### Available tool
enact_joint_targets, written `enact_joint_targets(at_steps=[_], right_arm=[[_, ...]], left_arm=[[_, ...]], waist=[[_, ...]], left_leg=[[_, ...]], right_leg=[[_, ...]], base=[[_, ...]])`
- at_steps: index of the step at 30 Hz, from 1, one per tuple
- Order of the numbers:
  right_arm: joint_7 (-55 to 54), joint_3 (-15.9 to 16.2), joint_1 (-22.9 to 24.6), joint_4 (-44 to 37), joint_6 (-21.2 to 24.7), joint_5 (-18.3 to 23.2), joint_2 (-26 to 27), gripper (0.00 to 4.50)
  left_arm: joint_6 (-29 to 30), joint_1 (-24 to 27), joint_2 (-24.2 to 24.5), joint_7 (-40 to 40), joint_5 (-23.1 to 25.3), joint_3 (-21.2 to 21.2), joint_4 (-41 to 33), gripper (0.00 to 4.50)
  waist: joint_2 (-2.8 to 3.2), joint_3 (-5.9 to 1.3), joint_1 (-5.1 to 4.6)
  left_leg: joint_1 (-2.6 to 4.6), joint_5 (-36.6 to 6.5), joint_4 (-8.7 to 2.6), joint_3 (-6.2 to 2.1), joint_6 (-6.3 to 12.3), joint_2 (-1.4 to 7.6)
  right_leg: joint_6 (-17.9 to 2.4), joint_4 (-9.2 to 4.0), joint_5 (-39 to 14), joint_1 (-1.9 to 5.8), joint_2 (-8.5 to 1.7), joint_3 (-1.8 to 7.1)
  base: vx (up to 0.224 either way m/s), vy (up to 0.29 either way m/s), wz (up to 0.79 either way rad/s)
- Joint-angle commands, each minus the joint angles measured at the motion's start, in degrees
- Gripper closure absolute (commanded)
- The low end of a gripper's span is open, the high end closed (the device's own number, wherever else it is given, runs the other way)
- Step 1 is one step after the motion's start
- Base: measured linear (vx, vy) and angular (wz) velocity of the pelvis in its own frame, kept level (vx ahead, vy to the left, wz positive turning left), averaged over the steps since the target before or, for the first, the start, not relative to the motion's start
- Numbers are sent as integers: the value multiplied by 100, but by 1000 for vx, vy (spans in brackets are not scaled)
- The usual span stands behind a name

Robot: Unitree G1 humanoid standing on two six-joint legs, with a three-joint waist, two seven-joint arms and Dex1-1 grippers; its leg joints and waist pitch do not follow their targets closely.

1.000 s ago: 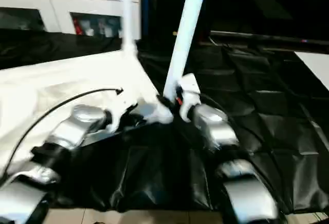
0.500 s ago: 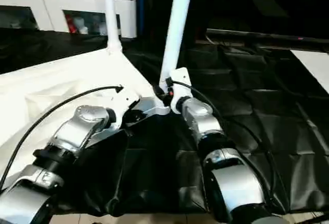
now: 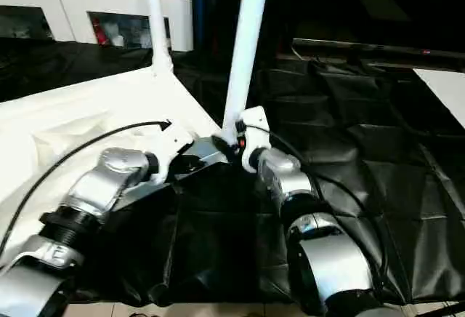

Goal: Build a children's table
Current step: Insert table leg to table base

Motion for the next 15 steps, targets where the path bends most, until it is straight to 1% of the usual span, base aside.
enact_joint_targets(at_steps=[1, 2, 3, 5, 6, 7, 8, 9, 10, 11, 12, 13, 14, 15], right_arm=[[398, 113, 71, -135, 61, -85, -68, 68], [942, 255, 171, -403, 117, -72, -225, 68], [1132, 308, 213, -498, 132, -66, -282, 68], [1234, 343, 235, -542, 135, -72, -315, 68], [1926, 592, 396, -826, 160, -119, -551, 68], [2049, 638, 425, -875, 166, -128, -594, 68], [2267, 721, 478, -956, 181, -165, -674, 68], [2481, 807, 537, -1041, 204, -195, -752, 68], [2696, 876, 598, -1131, 228, -223, -824, 68], [2696, 876, 598, -1131, 228, -223, -824, 68], [2696, 876, 598, -1131, 228, -223, -824, 68], [2956, 970, 684, -1265, 251, -246, -922, 68], [3322, 1105, 827, -1506, 295, -275, -1072, 68], [3390, 1136, 855, -1553, 295, -278, -1102, 68]], left_arm=[[-383, -56, -14, -231, -228, -14, -376, 450], [-514, -13, 77, -443, -238, -79, -383, 450], [-585, 6, 103, -538, -255, -101, -390, 450], [-613, 17, 117, -601, -271, -112, -400, 450], [-714, 89, 236, -1048, -367, -207, -473, 450], [-719, 101, 259, -1130, -383, -226, -486, 450], [-764, 113, 311, -1274, -393, -267, -491, 450], [-809, 120, 352, -1391, -406, -297, -489, 450], [-837, 124, 385, -1484, -426, -317, -484, 450], [-837, 124, 385, -1484, -426, -317, -484, 450], [-837, 124, 385, -1484, -426, -317, -484, 450], [-901, 131, 434, -1637, -457, -350, -479, 450], [-974, 144, 528, -1895, -484, -422, -473, 450], [-997, 149, 549, -1956, -489, -439, -474, 450]], waist=[[51, -408, 22], [48, -409, 51], [59, -414, 63], [54, -412, 84], [73, -406, 102], [62, -411, 135], [68, -407, 136], [81, -402, 173], [74, -402, 187], [76, -399, 205], [77, -395, 211], [89, -391, 213], [89, -387, 240], [89, -391, 253]], left_leg=[[191, -1199, -391, -129, 301, 313], [192, -1122, -390, -127, 338, 312], [193, -1037, -380, -126, 376, 312], [206, -993, -375, -117, 403, 315], [211, -1012, -381, -122, 398, 309], [211, -1013, -369, -118, 402, 320], [201, -1001, -372, -114, 408, 319], [224, -1022, -376, -106, 385, 324], [226, -1051, -378, -98, 353, 326], [231, -1079, -382, -102, 333, 330], [240, -1157, -385, -98, 284, 331], [236, -1205, -392, -104, 256, 330], [248, -1290, -400, -104, 220, 334], [248, -1305, -400, -104, 193, 337]], right_leg=[[-1577, -341, -328, 225, -255, 122], [-1588, -323, -203, 233, -246, 118], [-1599, -313, -79, 239, -251, 121], [-1632, -307, -15, 230, -255, 125], [-1639, -318, -52, 236, -242, 117], [-1632, -304, -16, 245, -242, 114], [-1638, -296, 6, 247, -244, 121], [-1634, -307, -29, 231, -233, 115], [-1655, -299, -68, 229, -232, 116], [-1648, -303, -123, 229, -236, 113], [-1652, -308, -224, 212, -242, 119], [-1643, -313, -295, 214, -242, 118], [-1590, -332, -404, 211, -232, 113], [-1578, -315, -396, 214, -227, 114]], base=[[0, 0, 0], [0, 0, 0], [0, 0, 0], [0, 0, 0], [0, 0, 0], [0, 0, 0], [0, 0, 0], [0, 0, 0], [0, 0, 0], [0, 0, 0], [0, 0, 0], [0, 0, 0], [0, 0, 0], [0, 0, 0]])
